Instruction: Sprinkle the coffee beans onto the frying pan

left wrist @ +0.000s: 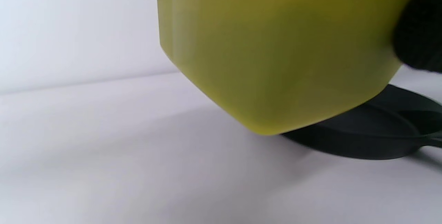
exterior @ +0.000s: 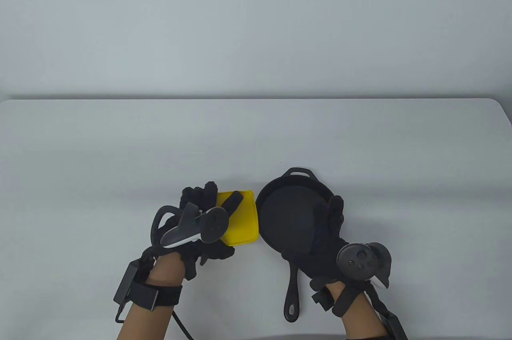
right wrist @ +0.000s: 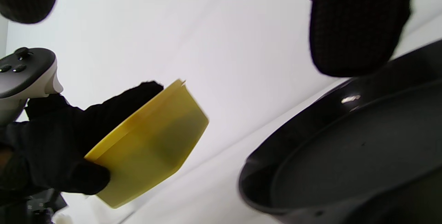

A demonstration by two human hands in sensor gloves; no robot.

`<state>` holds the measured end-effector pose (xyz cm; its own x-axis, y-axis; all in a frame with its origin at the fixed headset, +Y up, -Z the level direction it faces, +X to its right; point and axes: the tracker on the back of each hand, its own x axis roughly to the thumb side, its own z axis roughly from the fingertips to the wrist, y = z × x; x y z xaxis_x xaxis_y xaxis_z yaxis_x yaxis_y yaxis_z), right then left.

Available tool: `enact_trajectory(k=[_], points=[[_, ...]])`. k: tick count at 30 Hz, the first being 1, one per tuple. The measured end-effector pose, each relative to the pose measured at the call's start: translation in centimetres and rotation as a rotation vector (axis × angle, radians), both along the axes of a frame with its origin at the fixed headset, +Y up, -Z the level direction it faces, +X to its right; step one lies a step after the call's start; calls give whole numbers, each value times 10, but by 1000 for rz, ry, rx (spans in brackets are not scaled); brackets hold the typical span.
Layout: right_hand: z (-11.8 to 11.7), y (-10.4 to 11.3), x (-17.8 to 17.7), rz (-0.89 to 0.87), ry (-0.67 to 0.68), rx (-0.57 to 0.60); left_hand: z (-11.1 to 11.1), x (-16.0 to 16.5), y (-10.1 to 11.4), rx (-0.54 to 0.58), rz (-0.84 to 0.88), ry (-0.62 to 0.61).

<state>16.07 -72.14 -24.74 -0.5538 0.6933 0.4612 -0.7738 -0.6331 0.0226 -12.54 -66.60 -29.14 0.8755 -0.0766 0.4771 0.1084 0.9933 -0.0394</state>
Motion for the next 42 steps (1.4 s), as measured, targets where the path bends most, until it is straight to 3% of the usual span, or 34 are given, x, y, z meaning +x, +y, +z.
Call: enact_trajectory(k=[5, 6, 10, 14, 18, 23, 29, 34, 36, 40, 42], points=[[-6, -22, -5, -534, 131, -264, 22, 44, 23, 28, -33, -143], [-7, -24, -6, -562, 139, -283, 25, 50, 25, 31, -38, -159], [-9, -23, -9, -457, 292, -288, 40, 76, 32, 32, -33, -242], [-12, -31, -14, -651, 359, -394, 43, 78, 33, 23, -13, -243], [-11, -37, -20, -703, 336, -449, 43, 71, 29, -9, -16, -230], [-12, -37, -25, -640, 340, -445, 46, 65, 23, -1, -21, -216], [-13, -38, -20, -699, 321, -448, 46, 59, 26, 6, 41, -204], [-14, -38, -15, -692, 305, -436, 40, 42, 22, -164, 340, -187], [-14, -39, -15, -716, 296, -442, 37, 28, 19, -235, 578, -161], [-13, -36, -15, -728, 314, -428, 34, 9, -1, -449, 1008, -89], [-14, -36, -15, -739, 316, -425, 35, 3, -13, -534, 1062, -99]])
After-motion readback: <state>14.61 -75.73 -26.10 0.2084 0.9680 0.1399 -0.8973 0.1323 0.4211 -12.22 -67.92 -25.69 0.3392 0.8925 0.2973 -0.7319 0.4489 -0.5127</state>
